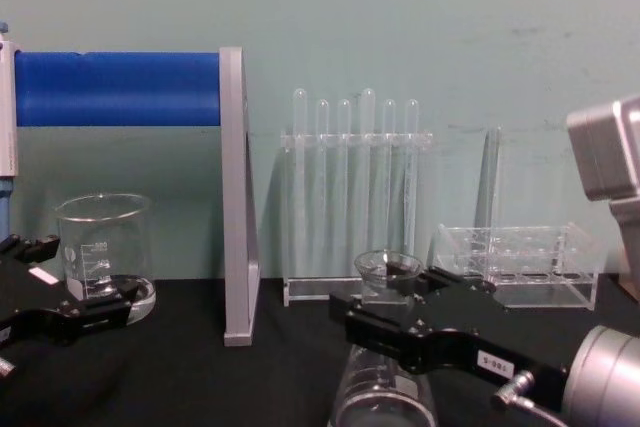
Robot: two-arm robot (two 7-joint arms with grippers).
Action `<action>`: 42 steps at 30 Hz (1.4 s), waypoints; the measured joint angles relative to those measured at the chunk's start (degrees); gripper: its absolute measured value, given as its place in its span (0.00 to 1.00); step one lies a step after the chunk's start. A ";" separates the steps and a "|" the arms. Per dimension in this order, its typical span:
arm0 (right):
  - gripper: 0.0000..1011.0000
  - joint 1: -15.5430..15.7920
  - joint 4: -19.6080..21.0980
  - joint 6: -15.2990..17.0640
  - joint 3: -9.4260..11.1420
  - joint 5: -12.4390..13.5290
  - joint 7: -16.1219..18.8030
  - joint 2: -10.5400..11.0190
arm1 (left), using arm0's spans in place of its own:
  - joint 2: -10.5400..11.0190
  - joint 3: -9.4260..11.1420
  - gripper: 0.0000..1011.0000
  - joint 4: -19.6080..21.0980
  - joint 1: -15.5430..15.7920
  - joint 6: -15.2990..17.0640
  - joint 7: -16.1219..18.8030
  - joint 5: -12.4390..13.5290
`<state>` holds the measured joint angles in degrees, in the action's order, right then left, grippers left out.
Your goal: Grasp the erlenmeyer flask with one hand, shake it three times, then place it back.
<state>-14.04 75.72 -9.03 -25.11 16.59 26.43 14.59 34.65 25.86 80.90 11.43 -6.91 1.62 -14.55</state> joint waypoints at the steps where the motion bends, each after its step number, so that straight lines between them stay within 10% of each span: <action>1: 0.78 0.00 0.00 0.00 0.00 0.00 0.00 0.00 | 0.00 0.00 0.99 0.00 0.00 0.00 0.00 0.00; 10: 0.99 0.01 0.00 0.00 -0.01 -0.01 0.00 0.00 | 0.00 0.00 0.99 0.00 0.00 0.00 0.00 0.00; 23: 0.99 0.55 0.81 0.48 0.22 0.77 0.83 0.88 | 0.00 0.00 0.99 0.00 0.00 0.00 0.00 0.00; 42: 0.99 8.00 10.46 2.30 2.52 4.93 2.90 8.77 | 0.00 0.00 0.99 0.00 0.00 0.00 0.00 0.00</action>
<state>-6.04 86.19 -6.73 -22.59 21.52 29.32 23.36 34.65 25.86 80.90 11.43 -6.91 1.62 -14.55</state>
